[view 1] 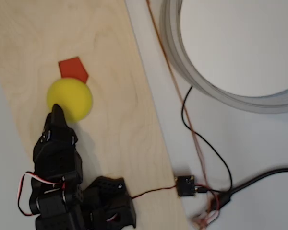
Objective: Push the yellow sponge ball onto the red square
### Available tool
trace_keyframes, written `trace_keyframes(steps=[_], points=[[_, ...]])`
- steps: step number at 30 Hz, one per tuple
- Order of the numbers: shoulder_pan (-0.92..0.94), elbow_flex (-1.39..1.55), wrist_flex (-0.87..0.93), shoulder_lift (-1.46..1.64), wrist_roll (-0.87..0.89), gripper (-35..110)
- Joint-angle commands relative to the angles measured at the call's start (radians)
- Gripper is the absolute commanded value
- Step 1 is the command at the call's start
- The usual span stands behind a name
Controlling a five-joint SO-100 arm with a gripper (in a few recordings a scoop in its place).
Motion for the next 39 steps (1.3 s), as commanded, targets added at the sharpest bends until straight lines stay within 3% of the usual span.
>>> trace_keyframes(steps=[1,20,39], points=[[0.049,0.005,0.032,-0.025,0.023,9],[0.063,0.020,0.094,-0.156,0.074,9],[0.051,-0.100,-0.101,-0.486,0.087,10]])
